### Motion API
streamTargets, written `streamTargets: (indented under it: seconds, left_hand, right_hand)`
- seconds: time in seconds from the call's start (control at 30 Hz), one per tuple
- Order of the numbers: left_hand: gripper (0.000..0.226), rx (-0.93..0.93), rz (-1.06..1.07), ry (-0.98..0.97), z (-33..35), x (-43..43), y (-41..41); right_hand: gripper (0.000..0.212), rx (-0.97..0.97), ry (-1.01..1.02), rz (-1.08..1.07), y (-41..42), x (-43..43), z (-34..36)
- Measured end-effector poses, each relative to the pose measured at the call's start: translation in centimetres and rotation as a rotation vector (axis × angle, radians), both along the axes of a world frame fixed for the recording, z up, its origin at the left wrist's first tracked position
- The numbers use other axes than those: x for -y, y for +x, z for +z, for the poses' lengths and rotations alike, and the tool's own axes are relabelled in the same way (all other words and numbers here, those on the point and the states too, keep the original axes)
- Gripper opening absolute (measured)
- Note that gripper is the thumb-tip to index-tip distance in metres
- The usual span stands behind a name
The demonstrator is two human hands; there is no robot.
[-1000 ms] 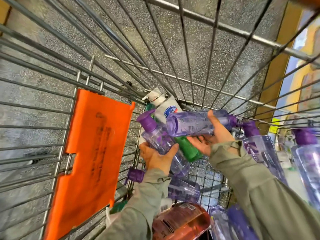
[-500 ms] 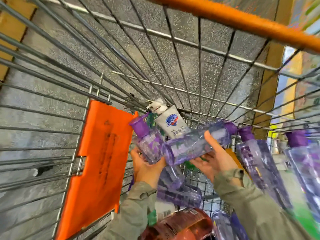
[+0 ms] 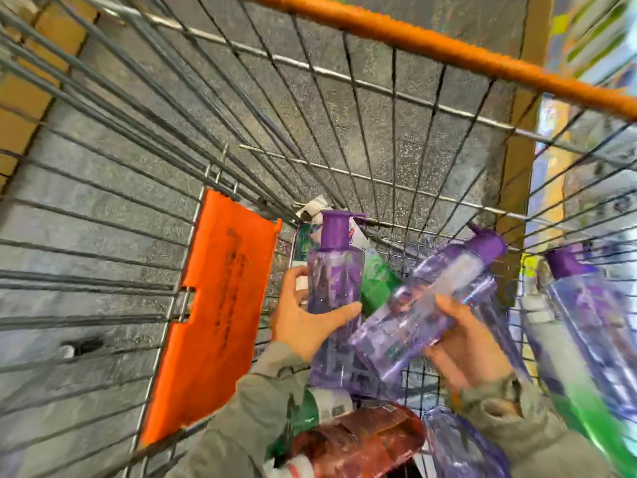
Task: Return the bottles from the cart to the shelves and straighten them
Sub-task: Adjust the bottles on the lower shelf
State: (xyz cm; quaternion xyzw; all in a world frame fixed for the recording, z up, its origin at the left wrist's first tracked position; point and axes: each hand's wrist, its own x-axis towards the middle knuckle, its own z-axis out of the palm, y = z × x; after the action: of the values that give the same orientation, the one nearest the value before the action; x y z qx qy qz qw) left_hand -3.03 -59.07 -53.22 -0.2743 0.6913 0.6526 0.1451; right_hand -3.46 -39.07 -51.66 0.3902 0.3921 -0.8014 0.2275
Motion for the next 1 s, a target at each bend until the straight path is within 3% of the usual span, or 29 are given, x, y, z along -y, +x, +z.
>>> streamTargets:
  seconds: [0.07,0.23,0.43,0.5,0.63,0.77,0.87,0.93,1.0]
  left_hand:
    - [0.075,-0.025,0.014,0.024,0.4,0.0,-0.5]
    - [0.081,-0.078,0.041,0.084,3.1,-0.8,-0.8]
    - [0.061,-0.161,-0.052,0.082,6.6,-1.2,0.1]
    - [0.063,-0.178,-0.049,0.112,7.9,-1.1,-0.3]
    - [0.084,-0.227,-0.02,0.162,10.2,-0.9,-1.2]
    - [0.07,-0.258,-0.02,0.213,13.1,-0.5,-0.6]
    - [0.077,-0.267,-0.023,0.247,16.2,-0.4,0.9]
    - [0.075,-0.291,-0.043,0.242,19.5,-0.3,1.6]
    - [0.057,-0.32,-0.058,0.266,22.1,-0.5,2.0]
  right_hand:
    - [0.12,-0.042,0.002,0.036,0.6,0.1,0.8]
    - [0.086,-0.16,-0.082,0.062,1.8,0.3,2.8]
    - [0.068,-0.262,-0.177,0.1,2.4,0.1,6.1]
    - [0.076,-0.29,-0.199,0.041,2.3,0.7,7.5]
    - [0.126,-0.294,-0.095,0.024,2.2,2.2,9.7]
    - [0.13,-0.36,-0.033,0.032,3.0,2.2,12.8]
    - [0.14,-0.385,-0.017,0.045,4.2,2.5,15.9]
    - [0.132,-0.409,0.036,0.071,5.0,2.9,18.8]
    - [0.123,-0.426,0.043,0.075,5.5,3.1,21.5]
